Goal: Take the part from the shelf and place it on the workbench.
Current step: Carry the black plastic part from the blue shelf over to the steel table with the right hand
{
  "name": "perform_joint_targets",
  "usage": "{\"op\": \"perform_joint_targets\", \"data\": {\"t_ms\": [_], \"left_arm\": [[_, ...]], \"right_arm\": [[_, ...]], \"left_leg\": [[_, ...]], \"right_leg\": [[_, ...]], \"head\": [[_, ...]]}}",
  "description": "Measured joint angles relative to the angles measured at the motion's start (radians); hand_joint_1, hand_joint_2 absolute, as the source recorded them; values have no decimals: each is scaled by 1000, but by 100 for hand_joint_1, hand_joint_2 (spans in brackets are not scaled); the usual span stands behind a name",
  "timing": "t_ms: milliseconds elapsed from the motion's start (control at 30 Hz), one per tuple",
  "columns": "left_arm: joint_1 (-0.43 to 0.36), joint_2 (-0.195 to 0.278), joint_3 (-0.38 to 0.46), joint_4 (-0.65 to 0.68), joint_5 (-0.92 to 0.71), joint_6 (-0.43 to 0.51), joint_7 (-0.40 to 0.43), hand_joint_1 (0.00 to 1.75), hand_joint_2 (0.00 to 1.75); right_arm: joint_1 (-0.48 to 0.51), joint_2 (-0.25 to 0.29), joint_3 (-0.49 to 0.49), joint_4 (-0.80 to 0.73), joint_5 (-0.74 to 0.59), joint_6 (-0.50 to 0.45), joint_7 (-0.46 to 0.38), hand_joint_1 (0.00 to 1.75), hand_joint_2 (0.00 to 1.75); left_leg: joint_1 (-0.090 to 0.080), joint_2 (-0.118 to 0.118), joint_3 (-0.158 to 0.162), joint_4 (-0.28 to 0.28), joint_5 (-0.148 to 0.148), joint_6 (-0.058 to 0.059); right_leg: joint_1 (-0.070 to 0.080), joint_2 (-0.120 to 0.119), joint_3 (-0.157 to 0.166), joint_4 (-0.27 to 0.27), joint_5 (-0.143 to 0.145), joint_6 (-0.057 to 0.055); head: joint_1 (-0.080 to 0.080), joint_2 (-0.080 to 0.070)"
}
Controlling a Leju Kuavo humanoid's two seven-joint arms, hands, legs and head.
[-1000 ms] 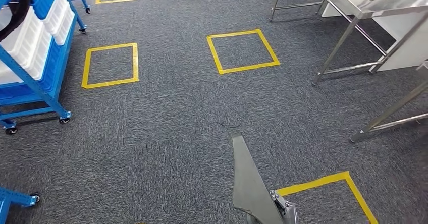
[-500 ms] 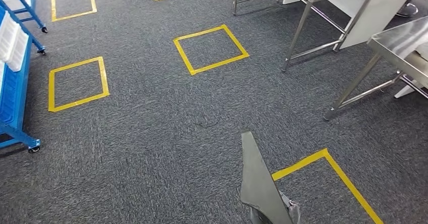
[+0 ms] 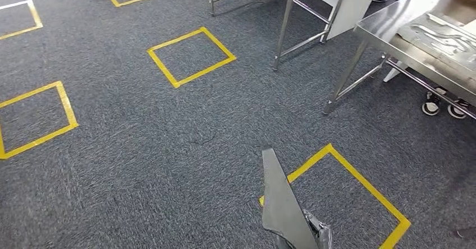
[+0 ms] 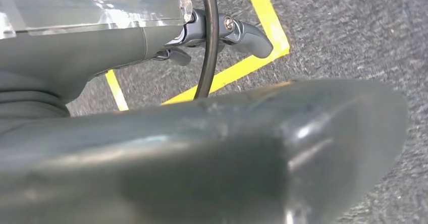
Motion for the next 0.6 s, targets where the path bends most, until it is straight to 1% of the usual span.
{"op": "perform_joint_targets", "data": {"t_ms": [33,67,100,133,167,200,233,267,300,333,367,400,433,467,500,533,567,600], "left_arm": [[0,0,0,0,0,0,0,0,0],[-1,0,0,0,0,0,0,0,0],[-2,0,0,0,0,0,0,0,0],[-3,0,0,0,0,0,0,0,0],[-3,0,0,0,0,0,0,0,0],[-4,0,0,0,-1,0,0,0,0],[-5,0,0,0,-1,0,0,0,0],[-6,0,0,0,-1,0,0,0,0],[-8,0,0,0,-2,0,0,0,0],[-9,0,0,-1,-2,0,-1,0,0],[-10,0,0,-1,-3,0,-1,0,0],[-10,0,0,-1,-3,-1,-1,0,0],[-9,0,0,-1,-3,-1,-1,0,0],[-7,0,0,-1,-4,-1,-1,0,0],[-4,0,0,-1,-4,-1,0,0,0],[-2,0,0,-1,-4,-1,0,0,0],[-1,1,0,-1,-4,-1,0,0,0],[-1,1,0,-1,-4,-1,0,0,0]], "right_arm": [[1,0,0,0,0,0,0,175,175],[2,0,-1,0,0,0,0,175,175],[3,0,-1,0,0,0,0,175,175],[2,0,-2,0,0,0,0,175,175],[1,0,-2,0,0,0,0,175,175],[1,0,-2,0,1,1,0,175,175],[0,0,-2,0,1,2,0,175,175],[1,0,-2,0,2,3,0,175,175],[2,1,-2,0,3,3,0,175,175],[3,1,-3,0,4,3,0,175,175],[4,2,-3,-1,6,3,0,175,175],[3,3,-4,-1,7,4,0,175,175],[3,4,-4,-1,8,4,0,175,175],[2,5,-4,0,9,5,0,175,175],[2,6,-4,0,10,6,0,175,175],[4,6,-4,0,10,8,0,175,175],[4,6,-4,0,10,9,0,175,175],[5,6,-4,0,11,9,0,175,175]], "left_leg": [[-1,16,1,0,-2,0],[-1,31,4,0,-5,-1],[-1,43,9,0,-7,-3],[-1,55,14,0,-11,-6],[-3,65,19,-1,-14,-10],[-4,75,23,-1,-17,-15],[-5,84,27,-2,-19,-20],[-6,95,31,-5,-21,-25],[-6,104,36,-7,-24,-30],[-5,96,39,-3,-31,-35],[-5,76,34,18,-48,-40],[-3,47,18,59,-74,-43],[-1,15,-11,124,-107,-44],[-1,-3,-44,192,-137,-45],[0,-11,-74,247,-154,-46],[0,-15,-92,274,-154,-46],[0,-17,-91,259,-131,-45],[0,-21,-75,212,-93,-43]], "right_leg": [[-1,-4,-6,10,8,1],[-2,-8,10,-21,34,1],[-1,-20,45,-86,71,-2],[3,-46,86,-160,98,-7],[8,-70,118,-221,116,-12],[13,-87,138,-258,124,-17],[18,-94,143,-271,121,-21],[20,-82,142,-272,122,-24],[17,-69,144,-276,124,-28],[14,-57,148,-282,127,-32],[9,-44,153,-288,129,-37],[5,-32,157,-293,132,-42],[5,-19,157,-294,132,-46],[6,-6,157,-294,131,-48],[7,10,157,-292,130,-50],[8,25,158,-290,129,-51],[8,41,158,-287,128,-50],[8,57,159,-282,126,-49]], "head": [[0,0],[0,0],[0,0],[0,0],[0,0],[0,0],[0,0],[0,0],[0,0],[0,0],[0,0],[0,0],[-1,0],[-1,0],[-1,0],[-1,0],[-1,0],[-1,0]]}}
